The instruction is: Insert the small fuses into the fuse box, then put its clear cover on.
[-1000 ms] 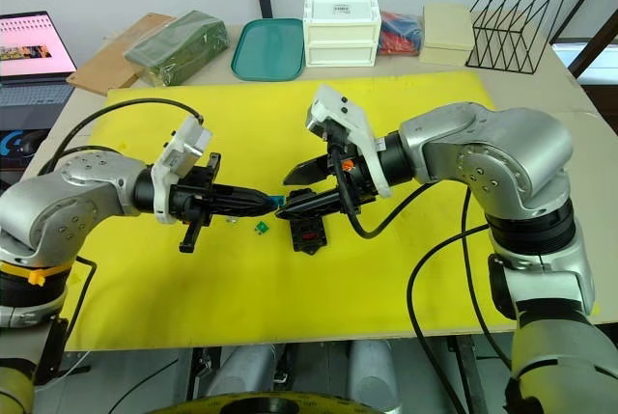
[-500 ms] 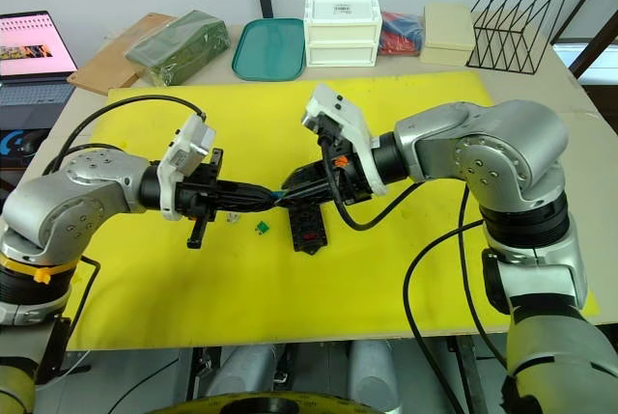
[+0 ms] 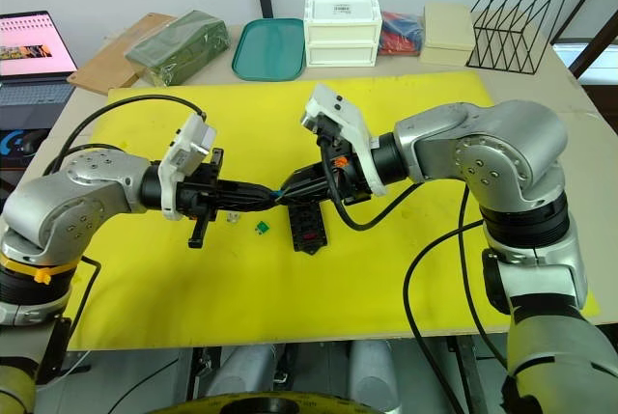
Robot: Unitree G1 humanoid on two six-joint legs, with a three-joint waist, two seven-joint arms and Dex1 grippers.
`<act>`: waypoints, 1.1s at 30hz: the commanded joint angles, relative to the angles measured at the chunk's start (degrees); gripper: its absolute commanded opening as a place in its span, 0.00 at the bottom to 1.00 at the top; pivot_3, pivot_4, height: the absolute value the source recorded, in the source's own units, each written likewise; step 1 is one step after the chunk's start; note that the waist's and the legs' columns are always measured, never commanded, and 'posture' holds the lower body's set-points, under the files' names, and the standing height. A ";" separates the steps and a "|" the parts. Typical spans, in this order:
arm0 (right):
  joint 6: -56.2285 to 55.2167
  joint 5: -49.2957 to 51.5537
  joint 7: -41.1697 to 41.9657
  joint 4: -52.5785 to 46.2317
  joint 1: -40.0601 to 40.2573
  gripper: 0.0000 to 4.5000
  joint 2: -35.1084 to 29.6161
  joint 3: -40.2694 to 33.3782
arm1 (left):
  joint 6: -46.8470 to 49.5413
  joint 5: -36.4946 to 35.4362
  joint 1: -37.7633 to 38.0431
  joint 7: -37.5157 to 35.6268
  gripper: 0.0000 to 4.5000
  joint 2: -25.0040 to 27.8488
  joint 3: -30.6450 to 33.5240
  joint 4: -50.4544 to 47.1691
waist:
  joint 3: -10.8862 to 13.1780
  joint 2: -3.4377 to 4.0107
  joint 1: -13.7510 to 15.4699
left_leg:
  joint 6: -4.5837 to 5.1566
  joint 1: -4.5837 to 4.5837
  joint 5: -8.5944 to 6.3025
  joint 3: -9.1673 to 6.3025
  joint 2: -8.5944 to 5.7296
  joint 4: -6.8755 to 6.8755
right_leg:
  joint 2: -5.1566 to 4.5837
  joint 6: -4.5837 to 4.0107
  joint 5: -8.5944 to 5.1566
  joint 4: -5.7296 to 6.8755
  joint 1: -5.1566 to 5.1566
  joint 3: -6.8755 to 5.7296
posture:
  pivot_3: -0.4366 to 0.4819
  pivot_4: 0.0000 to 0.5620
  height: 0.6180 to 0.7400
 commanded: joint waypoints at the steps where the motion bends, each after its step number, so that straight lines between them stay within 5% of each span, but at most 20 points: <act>1: -0.61 0.55 0.01 -0.72 -0.85 0.23 -0.33 -0.72 | -0.68 -0.09 -0.35 0.14 0.00 -0.06 -0.23 -1.60 | 0.00 0.00 -0.01 | 0.00 0.00 0.00 0.00 0.00 0.00 | 0.00 0.00 0.00 0.00 0.00 0.00 | 0.48 0.27 1.00; 6: -0.69 0.49 -0.05 -0.60 -0.92 0.23 -0.25 -0.63 | -0.71 0.03 -0.35 0.25 0.00 -0.08 -0.30 -1.66 | 0.00 0.00 0.00 | 0.00 0.00 0.00 0.00 0.00 0.00 | 0.00 0.00 0.00 0.00 0.00 0.00 | 0.48 0.27 1.00; 11: -0.82 0.54 -0.03 -0.51 -1.04 0.00 -0.07 -0.61 | -0.65 0.16 -0.31 0.33 0.00 -0.01 -0.41 -1.62 | 0.00 0.00 0.00 | 0.00 0.00 0.00 0.00 0.00 0.00 | 0.00 0.00 0.00 0.00 0.00 0.00 | 0.48 0.27 1.00; 18: -1.72 0.02 0.34 -0.75 -1.27 0.00 -0.38 0.10 | 0.29 0.77 -0.50 1.11 0.00 0.65 -1.06 -1.35 | 0.00 0.00 0.00 | 0.00 0.00 0.00 0.00 0.00 0.00 | 0.00 0.00 0.00 0.00 0.00 0.00 | 0.48 0.27 1.00; 21: -5.73 -2.62 2.50 -2.02 -0.79 0.00 -2.73 2.67 | -0.87 3.86 -0.02 1.28 0.15 2.09 -3.03 -1.14 | 0.00 0.00 0.00 | 0.00 0.00 0.00 0.00 0.00 0.00 | 0.00 0.00 0.00 0.00 0.00 0.00 | 0.48 0.27 1.00; 31: -38.44 -23.06 17.89 0.85 8.39 0.00 -10.01 14.57 | -11.26 14.73 4.02 -0.65 0.96 2.84 -9.63 1.65 | 0.00 -0.02 -0.01 | 0.00 0.00 0.00 0.06 0.00 0.01 | 0.03 0.07 0.04 -0.03 0.01 0.01 | 0.48 0.27 1.00; 33: -41.76 -25.29 19.60 2.20 9.52 0.00 -9.76 15.51 | -13.93 17.63 4.35 -0.58 1.00 2.20 -11.42 2.42 | 0.00 -0.02 0.00 | 0.00 0.00 0.00 0.06 0.01 0.01 | 0.04 0.07 0.04 -0.04 0.00 0.02 | 0.48 0.27 1.00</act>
